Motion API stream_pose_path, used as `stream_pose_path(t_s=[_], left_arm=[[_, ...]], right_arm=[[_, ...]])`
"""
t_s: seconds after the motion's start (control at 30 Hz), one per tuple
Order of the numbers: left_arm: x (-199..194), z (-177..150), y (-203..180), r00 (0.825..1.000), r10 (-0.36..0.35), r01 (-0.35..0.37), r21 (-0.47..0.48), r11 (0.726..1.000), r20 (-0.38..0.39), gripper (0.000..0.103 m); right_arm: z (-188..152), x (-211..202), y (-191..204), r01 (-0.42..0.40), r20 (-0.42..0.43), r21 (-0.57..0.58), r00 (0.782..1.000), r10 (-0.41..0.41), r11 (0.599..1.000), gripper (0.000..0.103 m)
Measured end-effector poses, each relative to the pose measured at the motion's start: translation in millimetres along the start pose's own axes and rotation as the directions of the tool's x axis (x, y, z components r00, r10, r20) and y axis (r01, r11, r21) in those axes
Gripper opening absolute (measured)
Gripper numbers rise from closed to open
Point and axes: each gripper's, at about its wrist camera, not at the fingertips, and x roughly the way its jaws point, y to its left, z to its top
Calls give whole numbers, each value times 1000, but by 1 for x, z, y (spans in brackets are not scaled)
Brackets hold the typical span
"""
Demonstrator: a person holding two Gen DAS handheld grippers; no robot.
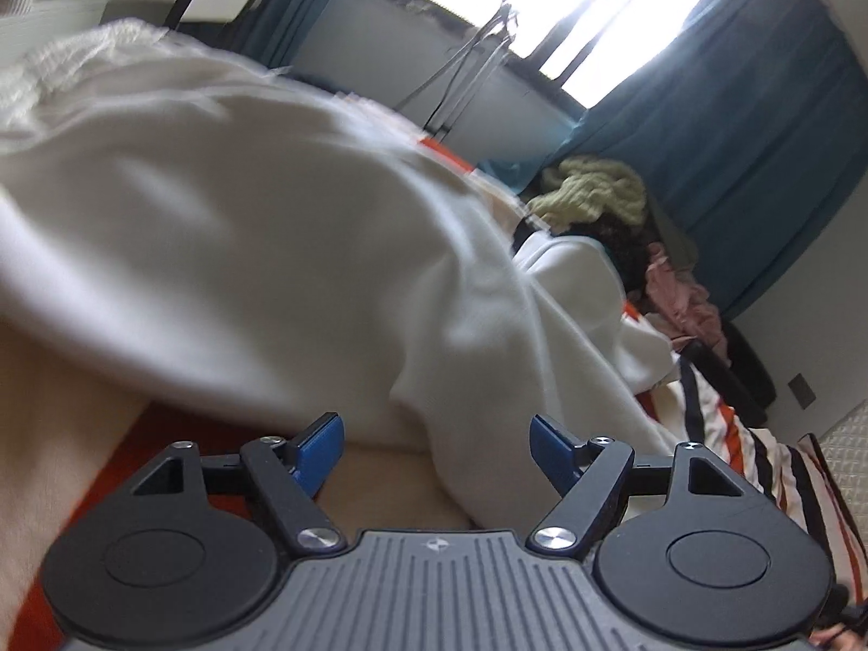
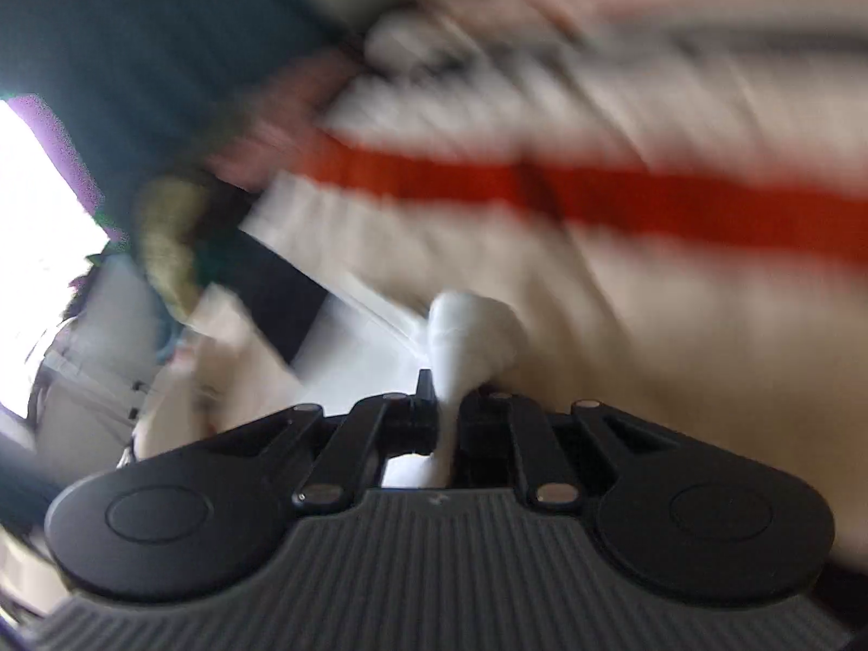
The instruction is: Fold clothes
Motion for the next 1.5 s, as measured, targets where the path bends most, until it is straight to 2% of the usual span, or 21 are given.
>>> stream_pose_path(t_s=[0.07,0.13,0.17,0.27,0.37,0.4,0.43,0.47,0.53,0.63,0.7,0.77,0.83,0.9,0.93,1.0,1.07,1.2,1.4,1.47,1.5], left_arm=[[-3,0,5,1000,27,-27,-29,999,-15,77],[-14,4,20,999,51,-51,-113,992,4,78],[-20,7,29,998,64,-60,-165,985,18,82],[-39,15,55,993,107,-84,-316,945,55,83],[-56,23,81,985,151,-99,-449,888,81,83],[-59,23,88,983,161,-103,-471,876,83,83],[-60,23,94,981,177,-114,-489,865,84,83],[-60,21,99,978,191,-124,-512,850,80,83],[-56,21,111,977,204,-131,-569,812,66,82],[-54,29,123,971,221,-120,-613,781,91,81],[-56,33,125,951,277,-136,-620,772,136,70],[-59,39,130,928,333,-156,-636,756,168,64],[-58,46,135,912,371,-173,-651,739,178,49],[-57,51,142,894,413,-206,-660,722,173,27],[-55,53,145,889,428,-227,-656,720,163,23],[-50,56,151,889,436,-247,-655,714,140,14],[-55,56,158,902,410,-213,-683,698,138,10],[-77,65,163,917,367,-166,-688,707,155,5],[-142,94,171,923,302,-90,-627,774,240,4],[-161,102,175,929,282,-80,-614,785,240,2],[-170,105,177,933,272,-74,-612,788,237,2]], right_arm=[[-4,17,-27,46,-106,123,994,-33,991,11],[-4,15,-32,21,-105,175,995,-2,984,12],[-4,15,-34,7,-104,199,995,13,980,12],[-1,18,-36,-20,-123,217,991,47,976,12],[5,19,-44,-23,-149,260,987,64,965,13],[5,20,-49,-27,-160,288,984,76,957,19],[5,21,-54,-34,-169,314,981,91,949,32],[5,23,-55,-49,-173,335,978,112,941,39],[4,27,-57,-86,-167,364,973,156,927,62],[4,29,-53,-92,-154,364,975,157,927,64],[3,29,-51,-88,-139,360,979,147,929,64],[3,29,-50,-85,-122,356,983,136,931,60],[5,29,-53,-63,-112,348,988,108,935,39],[6,30,-57,-38,-102,344,992,78,938,23],[6,32,-58,-32,-98,342,993,70,939,19],[6,35,-55,-36,-99,296,993,68,954,12],[7,34,-47,-36,-91,234,994,59,972,9],[11,26,-41,-61,-42,189,997,70,980,6],[20,8,-43,-113,79,209,992,98,971,5],[24,0,-43,-122,121,208,988,98,971,5],[25,-2,-46,-99,118,218,990,74,971,5]])
